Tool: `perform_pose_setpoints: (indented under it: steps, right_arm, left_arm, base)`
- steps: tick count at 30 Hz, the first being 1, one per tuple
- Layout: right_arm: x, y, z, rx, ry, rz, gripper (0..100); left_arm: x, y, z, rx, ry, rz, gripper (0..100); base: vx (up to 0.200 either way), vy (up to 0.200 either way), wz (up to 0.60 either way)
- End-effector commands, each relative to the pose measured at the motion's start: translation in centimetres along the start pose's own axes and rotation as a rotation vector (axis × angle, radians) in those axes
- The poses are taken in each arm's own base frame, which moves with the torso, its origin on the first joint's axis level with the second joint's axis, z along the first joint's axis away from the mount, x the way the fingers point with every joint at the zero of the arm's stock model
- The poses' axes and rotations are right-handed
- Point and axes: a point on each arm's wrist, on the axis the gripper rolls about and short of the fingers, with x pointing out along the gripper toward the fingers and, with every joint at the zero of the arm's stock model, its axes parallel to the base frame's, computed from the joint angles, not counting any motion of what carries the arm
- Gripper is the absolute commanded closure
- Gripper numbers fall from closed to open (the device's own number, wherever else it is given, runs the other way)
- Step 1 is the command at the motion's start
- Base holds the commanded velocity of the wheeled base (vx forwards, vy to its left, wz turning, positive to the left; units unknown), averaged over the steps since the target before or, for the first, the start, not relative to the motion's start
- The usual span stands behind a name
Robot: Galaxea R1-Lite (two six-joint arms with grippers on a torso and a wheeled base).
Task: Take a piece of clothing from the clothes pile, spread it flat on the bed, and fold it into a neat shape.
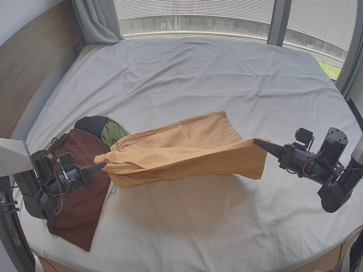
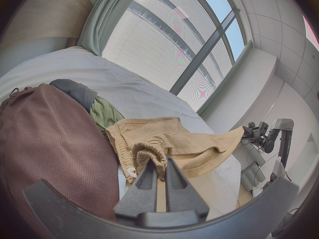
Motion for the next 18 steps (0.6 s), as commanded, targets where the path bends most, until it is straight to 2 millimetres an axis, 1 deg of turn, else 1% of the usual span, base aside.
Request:
perform_pose_setpoints:
  steps: [1, 5, 7, 9, 13, 18]
  right_arm:
    - [0.6, -0.3, 0.2, 0.009, -0.008, 0.007, 100]
    - [1.9, -1.1, 1.1, 0.016, -0.04, 0.023, 100]
    - [2.1, -1.3, 1.3, 0.016, -0.047, 0.026, 100]
    - [2.6, -2.0, 2.0, 0.019, -0.071, 0.027, 100]
    - [2.9, -2.7, 3.0, 0.033, -0.098, 0.031, 100]
    - [3.9, -4.0, 3.3, 0.055, -0.114, 0.036, 100]
  left_arm:
    - [0.1, 0.0, 0.0, 0.003, -0.001, -0.003, 100]
    - [0.3, -0.1, 0.1, 0.008, -0.002, -0.01, 100]
    - [0.3, -0.1, 0.1, 0.007, -0.001, -0.009, 100]
    - [0.4, 0.0, 0.1, 0.01, -0.005, -0.011, 100]
    - [0.5, 0.1, 0.3, 0.016, -0.011, -0.011, 100]
    - [0.7, 0.2, 0.5, 0.021, -0.018, -0.015, 100]
  base:
    - [0.0, 0.0, 0.0]
    - [0.0, 0.0, 0.0]
    - [0.0, 0.0, 0.0]
    - [0.0, 0.0, 0.0]
    - [0.0, 0.0, 0.0]
    - [0.0, 0.0, 0.0]
